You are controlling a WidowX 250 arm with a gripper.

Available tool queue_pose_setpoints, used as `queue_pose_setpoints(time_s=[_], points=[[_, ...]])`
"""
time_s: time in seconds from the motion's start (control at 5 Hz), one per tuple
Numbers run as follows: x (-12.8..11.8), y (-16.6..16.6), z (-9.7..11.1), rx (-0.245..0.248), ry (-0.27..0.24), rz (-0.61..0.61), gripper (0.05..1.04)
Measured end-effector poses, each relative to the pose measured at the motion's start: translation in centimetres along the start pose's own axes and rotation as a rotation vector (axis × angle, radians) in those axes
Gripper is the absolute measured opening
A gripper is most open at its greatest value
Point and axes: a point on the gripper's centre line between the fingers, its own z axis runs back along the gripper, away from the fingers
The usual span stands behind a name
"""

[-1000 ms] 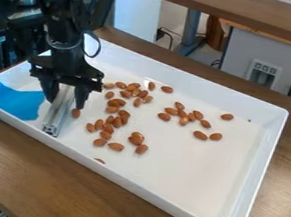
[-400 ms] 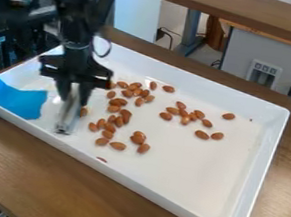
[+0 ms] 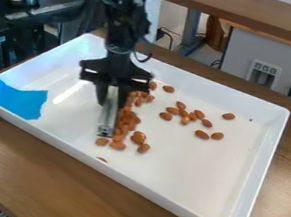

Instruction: Sweep into pile

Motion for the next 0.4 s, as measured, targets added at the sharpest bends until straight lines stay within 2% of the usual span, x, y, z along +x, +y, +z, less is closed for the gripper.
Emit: queue_pose_setpoints(time_s=[0.4], points=[[-0.6, -5.7, 0.1, -0.005, 0.007, 0.016, 0.352]])
